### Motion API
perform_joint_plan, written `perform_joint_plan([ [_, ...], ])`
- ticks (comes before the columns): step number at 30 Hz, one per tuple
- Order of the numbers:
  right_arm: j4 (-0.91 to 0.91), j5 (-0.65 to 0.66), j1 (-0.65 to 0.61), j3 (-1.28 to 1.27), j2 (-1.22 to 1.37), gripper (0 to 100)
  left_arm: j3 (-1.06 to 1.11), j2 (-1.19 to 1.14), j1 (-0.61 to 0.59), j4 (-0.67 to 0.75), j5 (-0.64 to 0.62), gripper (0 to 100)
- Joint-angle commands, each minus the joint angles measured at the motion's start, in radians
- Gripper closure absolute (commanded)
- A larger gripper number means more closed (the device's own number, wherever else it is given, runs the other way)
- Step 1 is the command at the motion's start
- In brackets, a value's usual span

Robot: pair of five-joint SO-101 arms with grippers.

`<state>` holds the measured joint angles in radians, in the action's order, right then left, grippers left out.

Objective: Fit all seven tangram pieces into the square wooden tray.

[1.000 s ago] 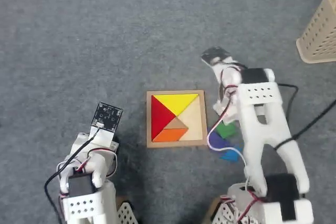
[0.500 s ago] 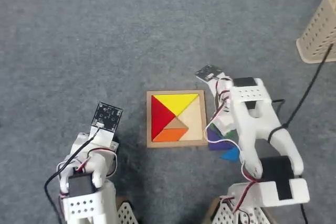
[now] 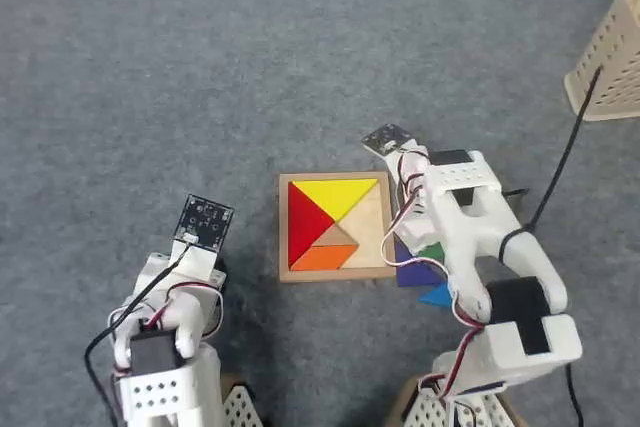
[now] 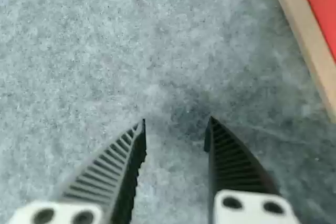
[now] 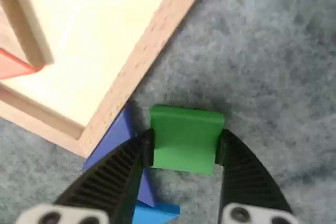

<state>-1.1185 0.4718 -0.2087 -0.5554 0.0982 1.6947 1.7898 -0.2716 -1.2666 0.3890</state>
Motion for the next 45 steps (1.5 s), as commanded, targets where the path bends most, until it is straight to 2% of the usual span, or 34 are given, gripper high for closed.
perform_joint_plan([
  [1, 0.024, -0.012, -0.004, -0.006, 0.035, 81.5, -0.007, 0.011, 0.000, -0.003, -0.006, 82],
  [5, 0.022, -0.012, -0.001, -0.006, 0.036, 81.5, -0.007, 0.011, 0.000, -0.003, -0.006, 82],
  [15, 0.022, -0.048, 0.117, 0.086, 0.044, 81.0, -0.007, 0.011, 0.000, -0.003, -0.006, 82],
  [22, 0.022, -0.077, 0.119, 0.086, 0.039, 80.9, -0.007, 0.011, 0.000, -0.003, -0.006, 82],
  [27, 0.027, -0.077, 0.125, 0.068, 0.047, 75.6, -0.007, 0.011, 0.000, -0.003, -0.006, 82],
  [37, 0.024, -0.083, 0.117, 0.098, 0.033, 98.5, -0.007, 0.011, 0.000, -0.003, -0.006, 82],
  [41, -0.042, -0.084, 0.107, 0.215, 0.033, 99.1, -0.007, 0.011, 0.000, -0.003, -0.006, 82],
  [45, -0.150, -0.091, 0.030, 0.358, 0.033, 99.1, -0.007, 0.011, 0.000, -0.003, -0.006, 82],
])
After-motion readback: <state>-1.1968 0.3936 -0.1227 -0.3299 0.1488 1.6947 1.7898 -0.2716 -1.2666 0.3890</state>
